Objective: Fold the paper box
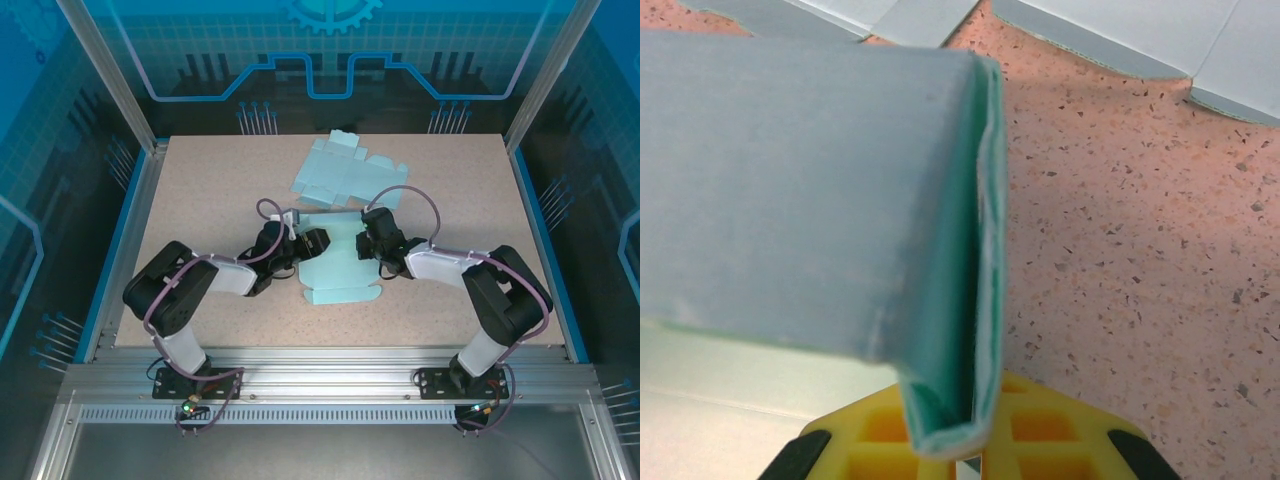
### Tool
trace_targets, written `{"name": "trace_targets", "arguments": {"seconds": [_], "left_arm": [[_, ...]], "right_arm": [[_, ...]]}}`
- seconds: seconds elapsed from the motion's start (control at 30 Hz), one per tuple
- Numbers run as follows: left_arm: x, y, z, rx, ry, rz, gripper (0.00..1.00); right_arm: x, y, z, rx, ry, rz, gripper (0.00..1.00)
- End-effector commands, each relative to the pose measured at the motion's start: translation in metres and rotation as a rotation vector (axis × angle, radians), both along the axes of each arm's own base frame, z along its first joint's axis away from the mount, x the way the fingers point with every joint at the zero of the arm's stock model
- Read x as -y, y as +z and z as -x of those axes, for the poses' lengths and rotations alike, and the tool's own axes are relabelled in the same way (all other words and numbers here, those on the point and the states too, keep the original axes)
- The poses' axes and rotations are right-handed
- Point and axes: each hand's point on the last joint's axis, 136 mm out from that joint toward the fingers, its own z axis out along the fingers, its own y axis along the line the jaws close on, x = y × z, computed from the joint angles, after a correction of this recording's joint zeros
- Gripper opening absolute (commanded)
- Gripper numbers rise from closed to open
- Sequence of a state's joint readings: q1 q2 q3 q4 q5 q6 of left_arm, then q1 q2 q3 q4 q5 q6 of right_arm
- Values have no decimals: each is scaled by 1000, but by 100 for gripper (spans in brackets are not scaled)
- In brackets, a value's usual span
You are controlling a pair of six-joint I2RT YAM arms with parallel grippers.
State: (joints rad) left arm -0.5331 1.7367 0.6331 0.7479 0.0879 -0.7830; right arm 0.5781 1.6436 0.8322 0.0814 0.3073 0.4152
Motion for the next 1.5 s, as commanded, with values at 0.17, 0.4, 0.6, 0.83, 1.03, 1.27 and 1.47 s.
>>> {"name": "trace_targets", "arguments": {"seconds": [0.17, 0.4, 0.6, 0.83, 1.03, 1.27, 1.47], "left_arm": [[8, 24, 11, 69, -59, 19, 71], [-22, 39, 50, 76, -55, -63, 74], [-51, 57, 79, 84, -10, -131, 76], [-121, 84, 72, 113, 212, -352, 78], [-179, 93, 48, 62, 370, -428, 74], [-209, 79, 10, -2, 451, -409, 61], [-193, 61, -24, 1, 402, -289, 51]], "right_arm": [[-17, 2, 2, 3, 27, -30, 11], [-15, 3, 0, 3, 13, -18, 11], [-16, 3, -1, 2, 17, -15, 11], [-17, 2, 0, -4, 28, -18, 10], [-19, 1, 1, -5, 40, -25, 10], [-21, -3, 4, -12, 49, -35, 10], [-20, -6, 8, -18, 58, -30, 10]]}}
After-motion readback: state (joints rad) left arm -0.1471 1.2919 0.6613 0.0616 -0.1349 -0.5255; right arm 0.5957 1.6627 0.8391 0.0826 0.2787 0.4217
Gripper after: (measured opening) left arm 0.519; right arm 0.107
